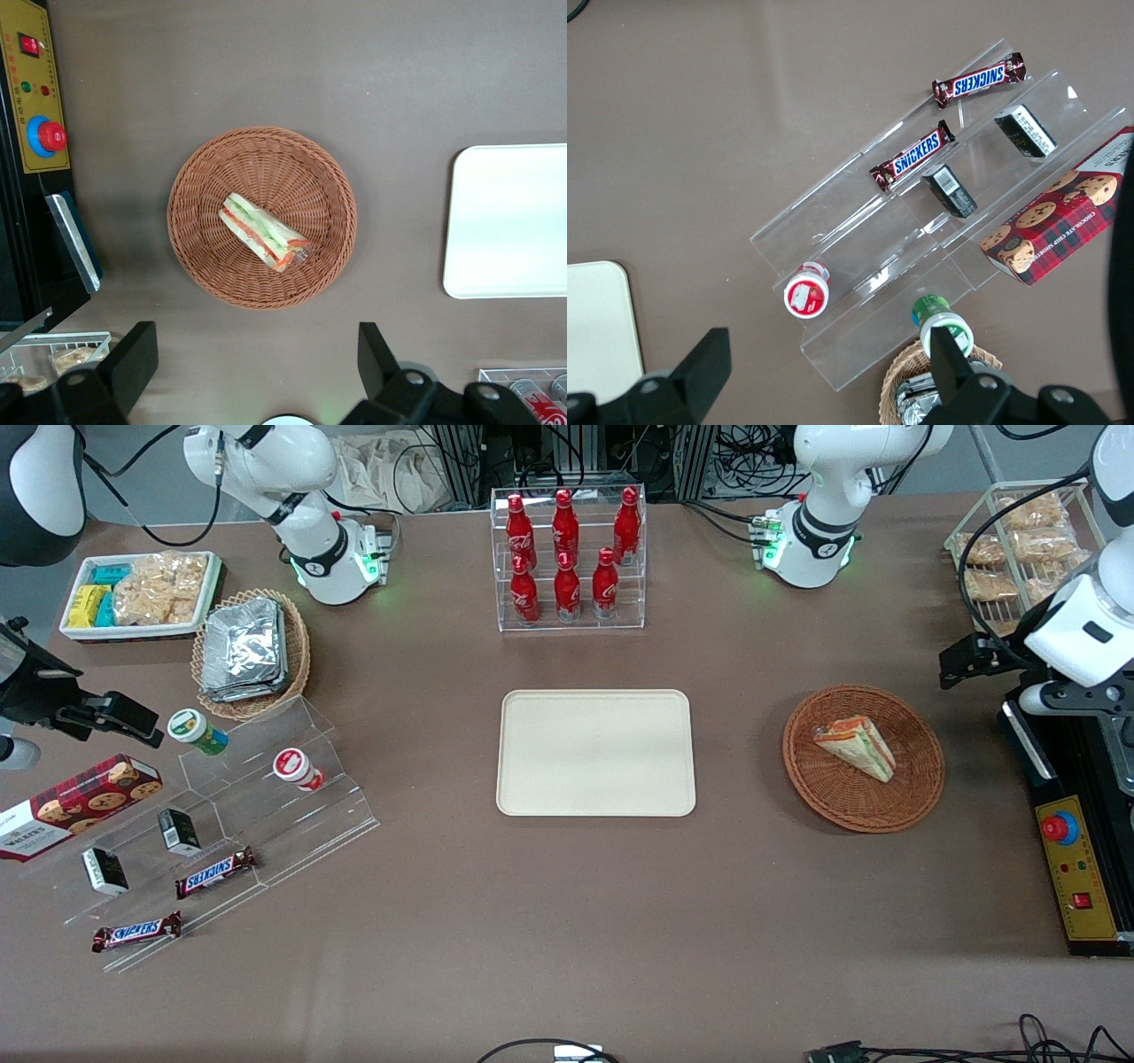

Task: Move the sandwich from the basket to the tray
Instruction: 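Move the left gripper over the sandwich in the wicker basket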

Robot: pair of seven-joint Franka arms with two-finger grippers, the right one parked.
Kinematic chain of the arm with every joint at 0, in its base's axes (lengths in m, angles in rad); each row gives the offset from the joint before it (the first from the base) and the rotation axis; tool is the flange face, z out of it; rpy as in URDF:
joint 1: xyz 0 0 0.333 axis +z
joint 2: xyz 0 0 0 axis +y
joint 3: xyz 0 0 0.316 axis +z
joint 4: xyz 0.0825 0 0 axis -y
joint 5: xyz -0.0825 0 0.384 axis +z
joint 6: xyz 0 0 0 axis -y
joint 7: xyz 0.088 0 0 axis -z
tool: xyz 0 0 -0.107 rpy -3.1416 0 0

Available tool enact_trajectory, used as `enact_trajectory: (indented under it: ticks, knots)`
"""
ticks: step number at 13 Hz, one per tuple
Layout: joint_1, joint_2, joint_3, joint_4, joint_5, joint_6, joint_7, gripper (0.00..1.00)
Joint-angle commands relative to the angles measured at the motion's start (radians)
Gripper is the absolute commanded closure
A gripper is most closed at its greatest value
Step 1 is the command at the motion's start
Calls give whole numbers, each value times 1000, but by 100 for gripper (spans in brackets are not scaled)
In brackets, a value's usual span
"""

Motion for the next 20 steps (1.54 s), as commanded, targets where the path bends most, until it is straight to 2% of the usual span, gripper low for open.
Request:
enact_trajectory:
  ticks: [1,6,8,14,20]
  knots:
    - [-10,-4,19,21,-8,-24,0,0]
    - [-9,5,25,11,-11,-19,-12,0]
    - [-9,10,28,-30,-10,5,-85,0]
    - [16,-79,31,-332,-2,270,-237,0]
    - [14,-116,26,-607,2,558,-400,0]
